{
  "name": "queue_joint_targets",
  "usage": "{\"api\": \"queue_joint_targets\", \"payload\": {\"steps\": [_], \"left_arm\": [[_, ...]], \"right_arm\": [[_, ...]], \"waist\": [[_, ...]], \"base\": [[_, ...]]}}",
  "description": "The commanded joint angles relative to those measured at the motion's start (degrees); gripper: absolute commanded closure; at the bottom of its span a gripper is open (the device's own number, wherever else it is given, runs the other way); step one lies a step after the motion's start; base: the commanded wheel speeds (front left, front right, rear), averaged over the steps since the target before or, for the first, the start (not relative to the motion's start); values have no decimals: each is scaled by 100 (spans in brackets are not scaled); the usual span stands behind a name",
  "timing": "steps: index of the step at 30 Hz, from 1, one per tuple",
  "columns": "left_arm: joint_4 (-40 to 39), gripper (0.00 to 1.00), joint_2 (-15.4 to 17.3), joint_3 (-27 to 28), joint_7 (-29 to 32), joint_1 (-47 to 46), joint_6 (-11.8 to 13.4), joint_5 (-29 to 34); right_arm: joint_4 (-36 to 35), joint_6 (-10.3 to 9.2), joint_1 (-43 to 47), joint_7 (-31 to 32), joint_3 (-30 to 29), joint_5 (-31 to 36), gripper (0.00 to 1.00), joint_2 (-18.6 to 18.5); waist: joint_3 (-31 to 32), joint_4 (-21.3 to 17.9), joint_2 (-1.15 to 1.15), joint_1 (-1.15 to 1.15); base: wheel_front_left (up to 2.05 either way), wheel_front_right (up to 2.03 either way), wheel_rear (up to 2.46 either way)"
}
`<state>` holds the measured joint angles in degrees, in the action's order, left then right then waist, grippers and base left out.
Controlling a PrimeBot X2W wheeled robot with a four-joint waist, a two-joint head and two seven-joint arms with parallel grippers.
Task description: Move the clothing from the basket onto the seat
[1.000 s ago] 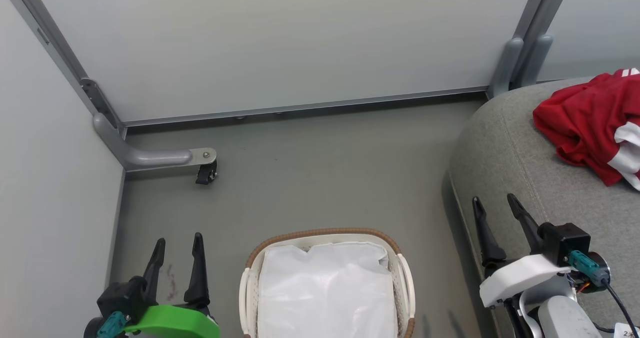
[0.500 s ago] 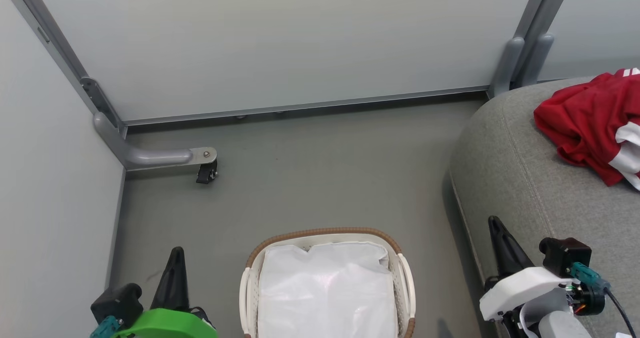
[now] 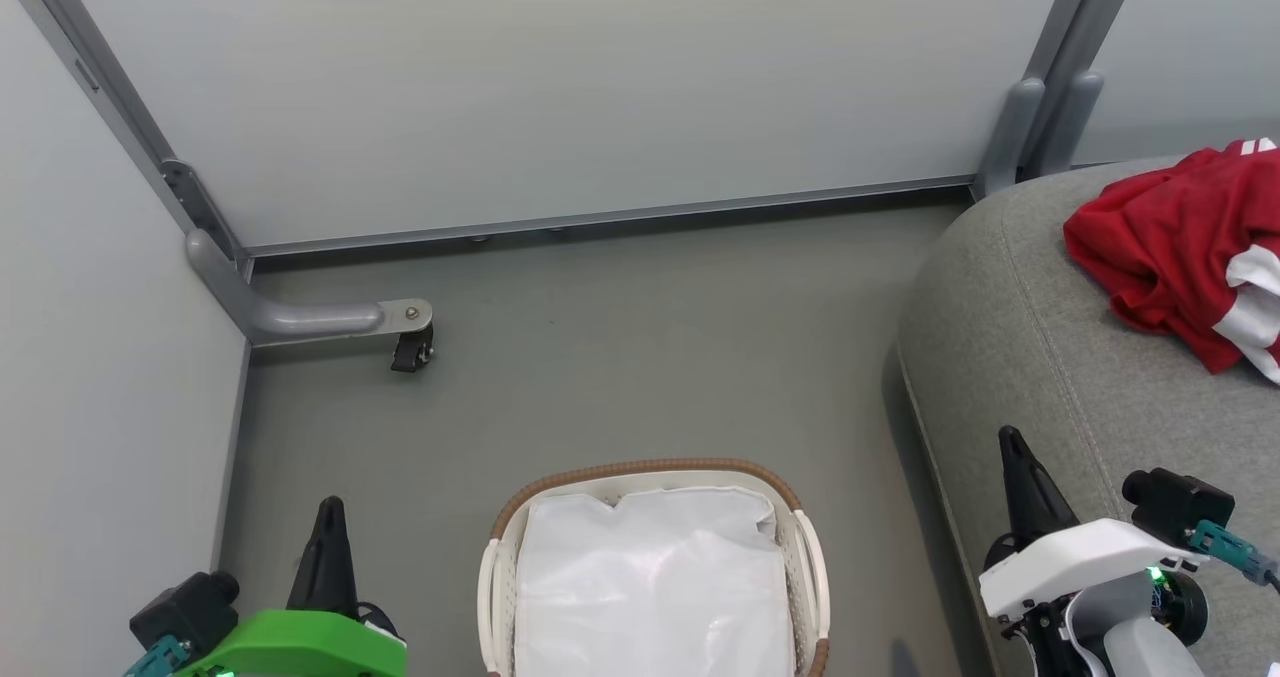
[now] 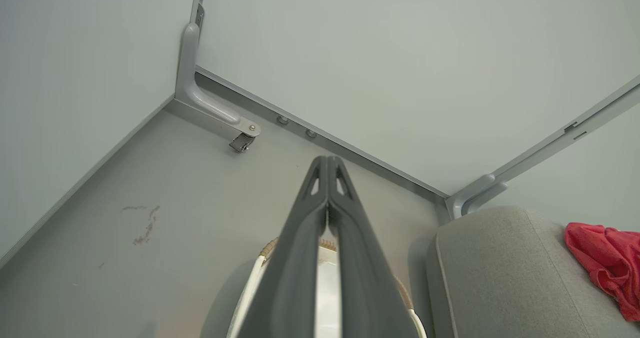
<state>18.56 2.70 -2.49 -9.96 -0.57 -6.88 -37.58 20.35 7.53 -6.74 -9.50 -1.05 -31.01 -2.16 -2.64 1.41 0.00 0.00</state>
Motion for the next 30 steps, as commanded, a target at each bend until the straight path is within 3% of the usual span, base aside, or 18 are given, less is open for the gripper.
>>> {"api": "queue_joint_targets", "payload": {"steps": [1,30], "left_arm": [[-108,100,36,46,52,-159,-12,-218],[-252,100,56,355,643,-341,-34,-2242]], "right_arm": [[-121,-1,-43,51,-37,-237,100,-32],[-329,-3,-7,644,-235,-2480,100,-54]], "waist": [[3,-2,0,0],[70,-40,0,0]], "base": [[0,0,0],[0,0,0]]}}
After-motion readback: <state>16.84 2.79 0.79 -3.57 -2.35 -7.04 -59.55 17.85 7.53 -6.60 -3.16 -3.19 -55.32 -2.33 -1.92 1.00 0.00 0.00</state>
